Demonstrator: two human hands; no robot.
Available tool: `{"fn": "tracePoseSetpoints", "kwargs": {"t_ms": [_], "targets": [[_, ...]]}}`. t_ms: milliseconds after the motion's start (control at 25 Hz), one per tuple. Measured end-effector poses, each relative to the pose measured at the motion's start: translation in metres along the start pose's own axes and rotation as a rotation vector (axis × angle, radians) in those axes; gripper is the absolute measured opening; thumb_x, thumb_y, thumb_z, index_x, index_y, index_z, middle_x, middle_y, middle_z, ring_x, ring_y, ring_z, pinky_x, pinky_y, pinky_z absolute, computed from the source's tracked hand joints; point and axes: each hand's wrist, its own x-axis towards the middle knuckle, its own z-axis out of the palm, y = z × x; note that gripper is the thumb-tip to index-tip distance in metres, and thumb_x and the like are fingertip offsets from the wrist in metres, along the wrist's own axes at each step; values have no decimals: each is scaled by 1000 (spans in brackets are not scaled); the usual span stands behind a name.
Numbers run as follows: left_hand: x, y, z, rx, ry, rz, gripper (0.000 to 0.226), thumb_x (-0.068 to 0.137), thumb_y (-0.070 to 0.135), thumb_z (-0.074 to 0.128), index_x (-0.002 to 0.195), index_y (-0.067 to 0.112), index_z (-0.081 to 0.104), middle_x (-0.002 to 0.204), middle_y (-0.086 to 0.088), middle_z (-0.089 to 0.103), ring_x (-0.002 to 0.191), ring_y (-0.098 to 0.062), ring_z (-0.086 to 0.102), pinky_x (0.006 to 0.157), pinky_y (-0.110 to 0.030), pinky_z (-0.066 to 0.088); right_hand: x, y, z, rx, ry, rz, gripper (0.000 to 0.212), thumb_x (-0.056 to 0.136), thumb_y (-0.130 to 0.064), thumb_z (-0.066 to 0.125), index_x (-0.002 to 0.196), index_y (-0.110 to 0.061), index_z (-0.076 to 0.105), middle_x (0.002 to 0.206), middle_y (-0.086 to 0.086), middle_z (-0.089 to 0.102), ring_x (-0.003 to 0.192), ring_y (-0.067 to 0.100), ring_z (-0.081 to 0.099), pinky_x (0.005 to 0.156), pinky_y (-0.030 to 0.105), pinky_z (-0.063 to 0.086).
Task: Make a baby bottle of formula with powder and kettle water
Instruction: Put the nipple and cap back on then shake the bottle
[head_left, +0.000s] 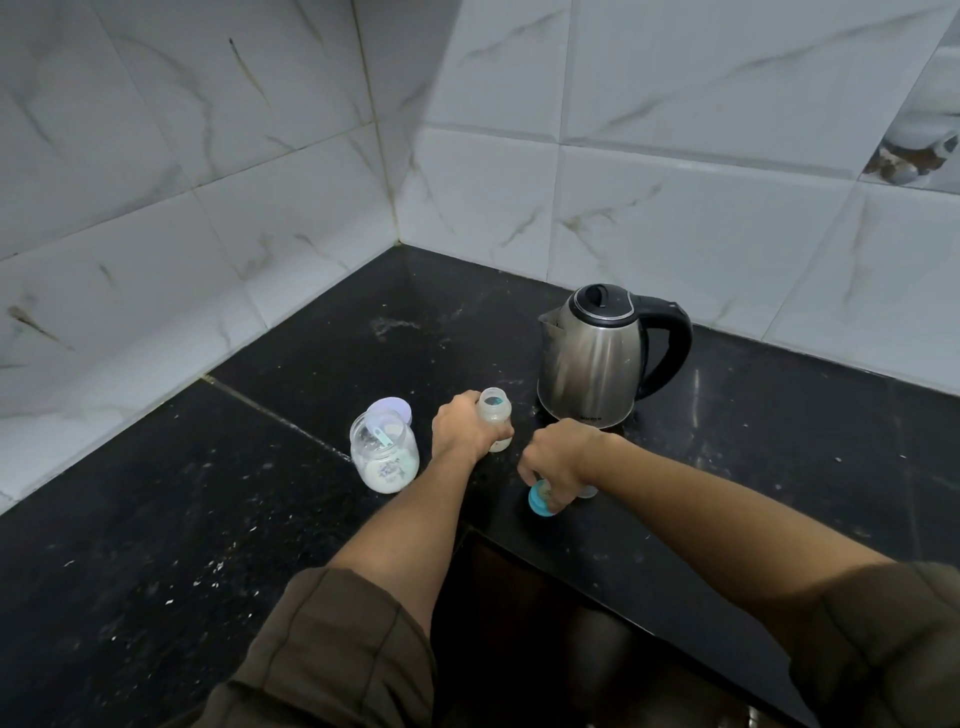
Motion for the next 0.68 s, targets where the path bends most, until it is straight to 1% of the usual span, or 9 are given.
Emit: {"fn": "tracePoseSetpoints", "kwargs": {"t_ms": [120, 200, 280, 320, 400, 480, 560, 680], "targets": [[0, -1, 2, -10, 2, 2, 59, 70, 38, 91, 123, 25, 69, 111, 0, 74, 111, -23, 66, 97, -42, 54, -2, 2, -2, 28, 18, 16, 45, 81, -47, 77, 118, -24, 65, 106, 2, 68, 90, 20, 63, 69, 34, 53], [0, -2, 1, -30, -6, -4, 59, 69, 38, 91, 122, 26, 69, 110, 1, 74, 110, -22, 66, 96, -41, 54, -7, 7, -14, 104, 79, 59, 44, 77, -50, 78, 110, -24, 64, 101, 0, 67, 87, 19, 63, 68, 34, 54], [1, -3, -1, -41, -11, -14, 58, 69, 38, 91, 121, 26, 69, 110, 1, 74, 108, -21, 67, 95, -40, 55, -13, 16, -33, 177, 219, 125, 45, 72, -53, 77, 103, -26, 59, 100, -3, 65, 89, 20, 63, 71, 35, 56], [2, -3, -2, -43, -11, -17, 57, 69, 38, 91, 120, 26, 70, 109, 1, 75, 108, -21, 67, 94, -39, 55, -15, 22, -44, 208, 305, 162, 46, 70, -54, 77, 102, -26, 58, 102, -4, 63, 90, 20, 63, 72, 34, 54], [4, -2, -3, -28, -19, -12, 50, 71, 37, 90, 116, 25, 72, 106, 2, 75, 104, -20, 68, 90, -38, 55, -14, 35, -63, 292, 444, 233, 50, 71, -56, 77, 107, -25, 58, 108, -2, 60, 96, 22, 61, 75, 34, 50], [5, -1, -4, 7, -39, -2, 41, 76, 36, 86, 114, 25, 72, 103, 1, 74, 99, -18, 67, 84, -35, 54, -5, 41, -75, 388, 533, 302, 51, 72, -56, 77, 111, -26, 62, 110, -2, 59, 100, 23, 61, 81, 36, 52], [5, -3, -4, 33, -48, 10, 38, 79, 37, 84, 113, 25, 72, 101, 1, 74, 97, -18, 67, 83, -35, 54, 8, 39, -81, 456, 563, 339, 50, 71, -55, 79, 110, -27, 67, 107, -4, 57, 97, 21, 59, 84, 37, 55], [5, -3, -5, 64, -50, 16, 37, 78, 42, 83, 110, 26, 72, 100, 3, 73, 94, -16, 65, 77, -33, 51, 24, 33, -80, 467, 510, 296, 45, 72, -49, 80, 110, -25, 74, 102, -4, 62, 93, 18, 61, 77, 36, 57]]}}
